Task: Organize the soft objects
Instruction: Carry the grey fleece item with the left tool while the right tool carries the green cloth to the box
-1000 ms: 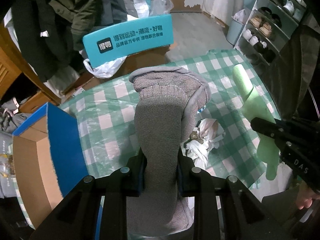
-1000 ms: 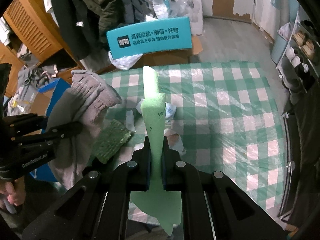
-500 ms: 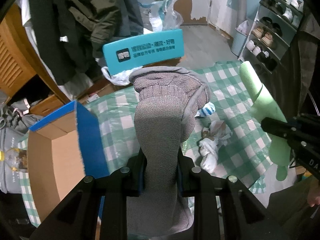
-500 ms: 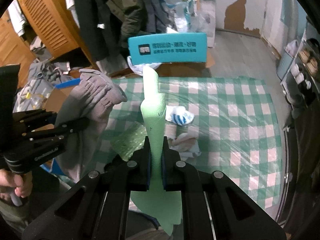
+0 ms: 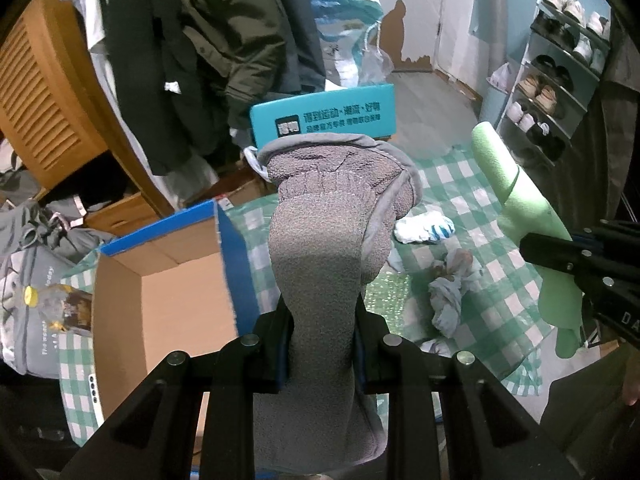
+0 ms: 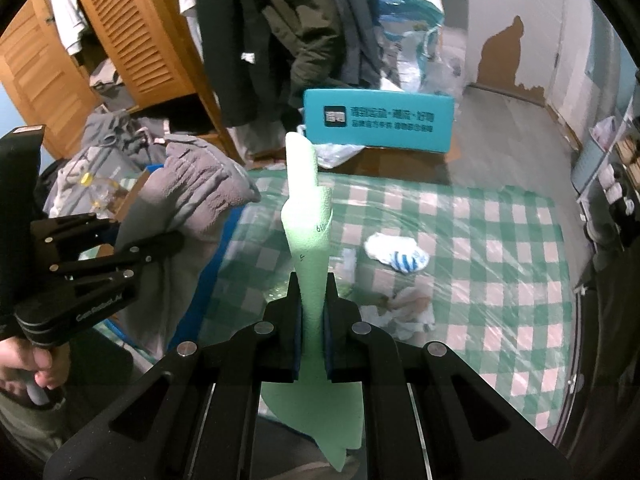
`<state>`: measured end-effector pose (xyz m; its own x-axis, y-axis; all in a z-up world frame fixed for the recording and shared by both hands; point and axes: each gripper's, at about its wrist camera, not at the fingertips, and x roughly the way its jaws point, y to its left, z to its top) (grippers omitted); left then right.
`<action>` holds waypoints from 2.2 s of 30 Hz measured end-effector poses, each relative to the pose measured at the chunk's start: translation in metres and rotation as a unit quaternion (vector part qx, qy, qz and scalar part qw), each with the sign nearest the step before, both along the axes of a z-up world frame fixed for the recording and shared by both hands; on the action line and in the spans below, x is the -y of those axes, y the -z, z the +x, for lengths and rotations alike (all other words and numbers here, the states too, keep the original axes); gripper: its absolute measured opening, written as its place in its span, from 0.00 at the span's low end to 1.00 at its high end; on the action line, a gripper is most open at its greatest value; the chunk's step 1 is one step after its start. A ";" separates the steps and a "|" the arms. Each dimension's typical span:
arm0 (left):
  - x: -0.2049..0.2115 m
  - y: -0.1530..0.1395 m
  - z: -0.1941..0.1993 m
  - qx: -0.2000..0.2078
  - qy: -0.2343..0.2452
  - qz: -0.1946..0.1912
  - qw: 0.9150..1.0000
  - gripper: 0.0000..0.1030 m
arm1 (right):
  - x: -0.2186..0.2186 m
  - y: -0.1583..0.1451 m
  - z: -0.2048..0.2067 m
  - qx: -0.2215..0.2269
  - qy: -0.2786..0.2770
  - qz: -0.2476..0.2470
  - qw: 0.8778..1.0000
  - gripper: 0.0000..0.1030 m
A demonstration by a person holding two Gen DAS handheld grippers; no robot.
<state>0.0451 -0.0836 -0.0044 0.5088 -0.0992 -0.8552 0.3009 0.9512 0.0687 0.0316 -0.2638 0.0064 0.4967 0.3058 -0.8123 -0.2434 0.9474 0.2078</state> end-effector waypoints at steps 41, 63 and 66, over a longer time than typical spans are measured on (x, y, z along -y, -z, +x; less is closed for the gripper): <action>-0.173 0.022 -0.003 -0.012 -0.143 -0.022 0.989 0.24 | -0.186 0.007 0.037 -0.026 -0.133 0.002 0.991 0.08; -0.218 0.054 0.013 -0.050 -0.186 -0.034 0.981 0.30 | -0.258 0.042 0.062 -0.069 -0.159 -0.010 0.985 0.08; -0.220 0.055 0.012 -0.050 -0.191 -0.030 0.980 0.32 | -0.263 0.042 0.062 -0.068 -0.165 -0.010 0.984 0.08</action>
